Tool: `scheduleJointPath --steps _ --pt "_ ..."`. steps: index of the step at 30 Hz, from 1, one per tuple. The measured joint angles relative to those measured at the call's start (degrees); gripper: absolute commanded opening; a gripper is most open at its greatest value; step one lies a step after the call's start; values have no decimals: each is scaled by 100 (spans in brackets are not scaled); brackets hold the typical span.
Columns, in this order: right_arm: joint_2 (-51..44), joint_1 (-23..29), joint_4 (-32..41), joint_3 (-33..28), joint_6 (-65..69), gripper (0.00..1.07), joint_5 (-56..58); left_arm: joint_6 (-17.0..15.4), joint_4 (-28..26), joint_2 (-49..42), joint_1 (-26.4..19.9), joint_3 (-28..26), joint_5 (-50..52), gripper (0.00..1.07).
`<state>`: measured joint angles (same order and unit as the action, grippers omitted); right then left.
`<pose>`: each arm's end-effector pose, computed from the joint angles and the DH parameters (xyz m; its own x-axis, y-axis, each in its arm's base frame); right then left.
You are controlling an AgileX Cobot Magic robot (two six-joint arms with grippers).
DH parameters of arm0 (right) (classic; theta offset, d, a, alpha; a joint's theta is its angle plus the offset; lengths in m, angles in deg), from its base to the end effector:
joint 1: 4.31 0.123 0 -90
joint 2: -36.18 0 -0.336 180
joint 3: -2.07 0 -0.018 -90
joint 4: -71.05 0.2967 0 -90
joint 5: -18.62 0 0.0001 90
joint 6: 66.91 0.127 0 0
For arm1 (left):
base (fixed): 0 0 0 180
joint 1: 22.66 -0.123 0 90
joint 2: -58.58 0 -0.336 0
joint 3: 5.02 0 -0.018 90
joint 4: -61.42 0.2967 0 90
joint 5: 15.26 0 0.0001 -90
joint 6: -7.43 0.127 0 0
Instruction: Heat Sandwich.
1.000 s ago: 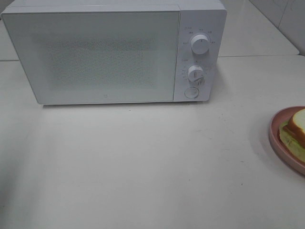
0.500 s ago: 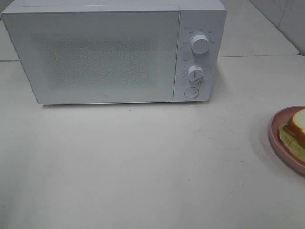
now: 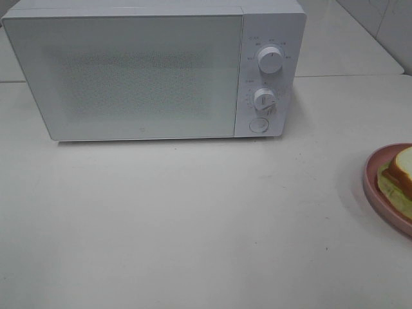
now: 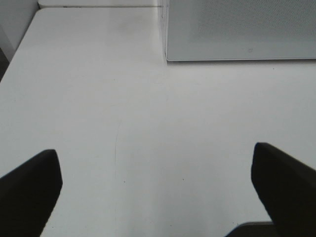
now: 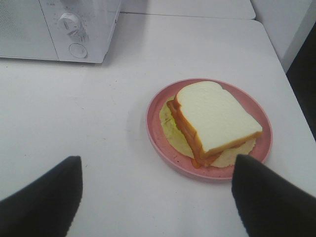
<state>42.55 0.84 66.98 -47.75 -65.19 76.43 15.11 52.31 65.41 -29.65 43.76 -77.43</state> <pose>0.0190 -0.0059 0.2888 -0.4038 -0.0443 -0.9138 -0.0381 0.9988 -0.0316 0.0146 -0.0161 0.2873 -0.4570 0.0031 -0.8895 0.0299 0.9995 -0.0119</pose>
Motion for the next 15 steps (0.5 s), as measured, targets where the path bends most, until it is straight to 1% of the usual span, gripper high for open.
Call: scheduleJointPath --steps 11,12,14,15 --pt "0 0 0 0 6 75 0 -11 69 -40 0 0 -6 98" --pt "0 0 0 0 6 75 0 -34 86 -40 0 0 -6 98" --pt "0 0 0 0 6 75 0 -258 275 -40 0 0 -6 98" --pt "0 0 0 0 6 75 0 -258 275 -40 0 0 -6 98"
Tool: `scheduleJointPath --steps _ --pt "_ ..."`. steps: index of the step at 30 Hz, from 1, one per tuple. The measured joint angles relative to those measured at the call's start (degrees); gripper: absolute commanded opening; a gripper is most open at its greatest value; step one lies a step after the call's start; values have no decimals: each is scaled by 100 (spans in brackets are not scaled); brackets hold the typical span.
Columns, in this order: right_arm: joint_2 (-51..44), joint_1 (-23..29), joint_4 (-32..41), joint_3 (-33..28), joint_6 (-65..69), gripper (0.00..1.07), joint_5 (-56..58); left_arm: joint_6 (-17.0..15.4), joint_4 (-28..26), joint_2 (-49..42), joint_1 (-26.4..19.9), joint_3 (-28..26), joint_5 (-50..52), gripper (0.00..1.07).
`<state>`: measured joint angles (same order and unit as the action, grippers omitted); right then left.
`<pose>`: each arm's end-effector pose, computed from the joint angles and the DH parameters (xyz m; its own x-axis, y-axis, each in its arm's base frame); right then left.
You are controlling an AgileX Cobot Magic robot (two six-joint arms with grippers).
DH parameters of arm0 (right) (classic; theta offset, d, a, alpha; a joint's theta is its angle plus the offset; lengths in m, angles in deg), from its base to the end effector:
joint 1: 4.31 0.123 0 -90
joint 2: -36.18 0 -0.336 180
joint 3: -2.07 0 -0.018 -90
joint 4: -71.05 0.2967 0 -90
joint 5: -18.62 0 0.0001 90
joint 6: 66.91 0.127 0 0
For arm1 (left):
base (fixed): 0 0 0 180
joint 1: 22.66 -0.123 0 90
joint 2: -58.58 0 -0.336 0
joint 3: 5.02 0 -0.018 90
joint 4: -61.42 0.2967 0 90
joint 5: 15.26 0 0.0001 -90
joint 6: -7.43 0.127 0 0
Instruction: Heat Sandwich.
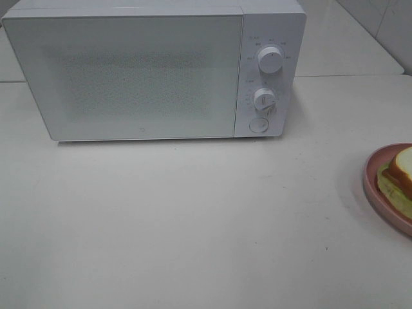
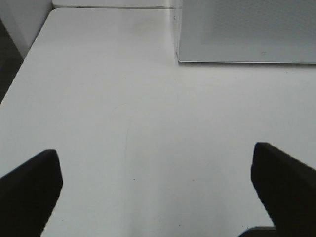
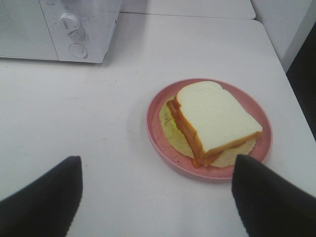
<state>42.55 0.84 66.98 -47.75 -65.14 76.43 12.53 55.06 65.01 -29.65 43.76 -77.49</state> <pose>0.0190 -0.0059 0.2888 -0.4038 -0.0434 -0.9138 -0.0377 0.9988 -0.0308 0.0132 -0.0109 0.2867 -0.4561 -0.0187 -0.8897 -0.0177 0.9998 -0.0119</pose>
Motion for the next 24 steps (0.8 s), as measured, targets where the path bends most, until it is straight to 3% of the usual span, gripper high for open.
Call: scheduleJointPath --steps 2,7,14,18,24 --pt "0 0 0 0 0 75 0 -327 258 -6 0 0 6 98" --pt "0 0 0 0 0 75 0 -510 361 -6 0 0 6 98" --pt "0 0 0 0 0 75 0 -510 384 -6 97 6 11 98" --pt "0 0 0 0 0 75 0 -510 384 -6 493 6 11 98" --pt "0 0 0 0 0 75 0 -510 384 -6 476 6 11 98"
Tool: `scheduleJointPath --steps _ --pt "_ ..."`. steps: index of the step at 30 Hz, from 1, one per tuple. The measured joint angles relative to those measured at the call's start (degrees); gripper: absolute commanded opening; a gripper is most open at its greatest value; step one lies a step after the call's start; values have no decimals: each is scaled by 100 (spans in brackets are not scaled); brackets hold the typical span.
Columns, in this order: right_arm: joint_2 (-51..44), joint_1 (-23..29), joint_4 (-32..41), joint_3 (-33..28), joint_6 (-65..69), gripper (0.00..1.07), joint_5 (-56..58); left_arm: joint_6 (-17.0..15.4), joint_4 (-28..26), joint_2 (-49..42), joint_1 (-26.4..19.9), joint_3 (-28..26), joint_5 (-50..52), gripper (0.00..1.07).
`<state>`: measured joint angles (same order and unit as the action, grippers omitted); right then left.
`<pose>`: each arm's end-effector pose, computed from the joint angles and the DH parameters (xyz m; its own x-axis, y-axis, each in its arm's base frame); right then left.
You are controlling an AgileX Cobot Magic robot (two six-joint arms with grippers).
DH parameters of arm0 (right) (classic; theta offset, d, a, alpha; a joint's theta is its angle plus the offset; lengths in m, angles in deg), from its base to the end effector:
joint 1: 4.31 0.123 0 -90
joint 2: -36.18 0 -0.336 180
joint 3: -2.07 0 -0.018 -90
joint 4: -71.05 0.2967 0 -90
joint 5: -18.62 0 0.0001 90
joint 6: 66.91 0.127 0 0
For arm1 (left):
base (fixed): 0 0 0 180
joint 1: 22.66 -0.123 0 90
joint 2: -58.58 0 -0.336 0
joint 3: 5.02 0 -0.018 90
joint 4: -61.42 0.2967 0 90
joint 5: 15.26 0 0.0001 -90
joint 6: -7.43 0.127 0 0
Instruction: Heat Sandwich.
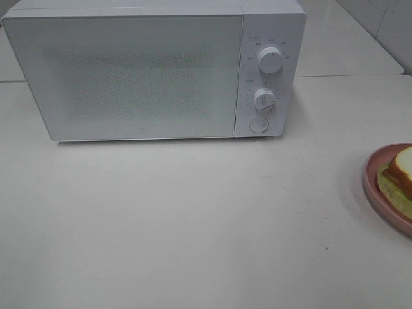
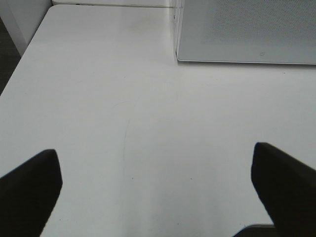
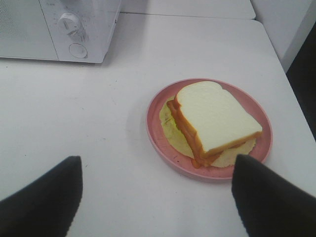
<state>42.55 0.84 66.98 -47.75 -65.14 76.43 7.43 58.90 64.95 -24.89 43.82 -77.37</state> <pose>0.0190 -0.0059 0.2888 -0.4038 -0.0434 -0.9138 -0.0377 0.9988 -0.0308 0.0124 -0.0045 0.2861 -0.4581 -0.0384 -0.8881 -0.0138 0.9993 -0.0361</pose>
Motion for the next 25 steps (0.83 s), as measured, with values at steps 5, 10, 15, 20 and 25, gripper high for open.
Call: scheduleJointPath --steps 5,10,15,20,25 --pt "0 0 0 0 0 75 0 0 0 0 -92 0 0 98" --pt "0 0 0 0 0 75 0 0 0 0 -92 0 0 98" --pt "0 0 0 0 0 75 0 0 0 0 -92 0 0 98" --pt "0 0 0 0 0 75 0 0 0 0 -92 0 0 98" --pt "0 0 0 0 0 75 0 0 0 0 -92 0 0 98"
